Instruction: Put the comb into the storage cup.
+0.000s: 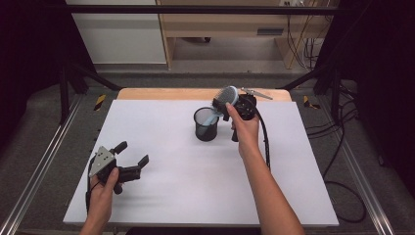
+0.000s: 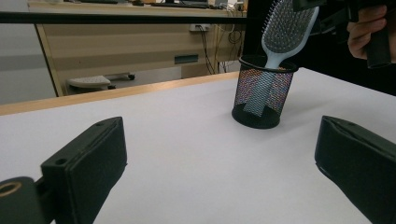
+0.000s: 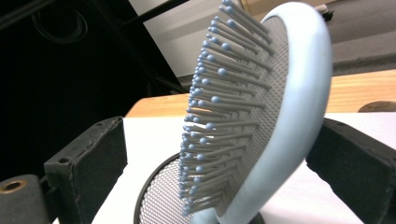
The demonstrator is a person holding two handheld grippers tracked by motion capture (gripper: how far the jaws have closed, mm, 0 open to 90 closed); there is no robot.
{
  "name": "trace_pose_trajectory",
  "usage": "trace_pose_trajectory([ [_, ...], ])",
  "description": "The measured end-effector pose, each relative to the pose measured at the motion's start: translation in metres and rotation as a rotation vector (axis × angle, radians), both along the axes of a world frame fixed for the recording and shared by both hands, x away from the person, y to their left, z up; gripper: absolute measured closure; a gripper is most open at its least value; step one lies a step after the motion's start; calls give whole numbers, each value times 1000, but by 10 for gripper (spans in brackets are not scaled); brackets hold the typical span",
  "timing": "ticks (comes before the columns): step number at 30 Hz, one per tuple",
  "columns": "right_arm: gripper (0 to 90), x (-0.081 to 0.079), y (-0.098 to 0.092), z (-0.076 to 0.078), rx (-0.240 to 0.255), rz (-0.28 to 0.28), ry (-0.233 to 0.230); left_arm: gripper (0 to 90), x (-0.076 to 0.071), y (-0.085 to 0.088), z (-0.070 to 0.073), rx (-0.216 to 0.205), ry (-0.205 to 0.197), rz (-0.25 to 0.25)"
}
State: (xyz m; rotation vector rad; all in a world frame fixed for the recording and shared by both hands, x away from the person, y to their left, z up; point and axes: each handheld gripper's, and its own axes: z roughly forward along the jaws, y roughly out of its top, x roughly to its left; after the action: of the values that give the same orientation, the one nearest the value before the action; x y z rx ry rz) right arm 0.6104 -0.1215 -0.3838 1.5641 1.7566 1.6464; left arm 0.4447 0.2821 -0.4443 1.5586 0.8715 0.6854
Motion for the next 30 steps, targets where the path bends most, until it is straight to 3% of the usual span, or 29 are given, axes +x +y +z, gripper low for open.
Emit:
trace_pose_trajectory([
  [4,57,-3,-1,3,-38,4,-12,24,0,2,0,2,-1,4],
  [14,74,-14,-7,12,-187,3,-95,24,-1,5,1,1,-7,17],
  [30,71,-34,-30,32,-270,-32,-210,37,-2,11,3,-22,-16,23],
])
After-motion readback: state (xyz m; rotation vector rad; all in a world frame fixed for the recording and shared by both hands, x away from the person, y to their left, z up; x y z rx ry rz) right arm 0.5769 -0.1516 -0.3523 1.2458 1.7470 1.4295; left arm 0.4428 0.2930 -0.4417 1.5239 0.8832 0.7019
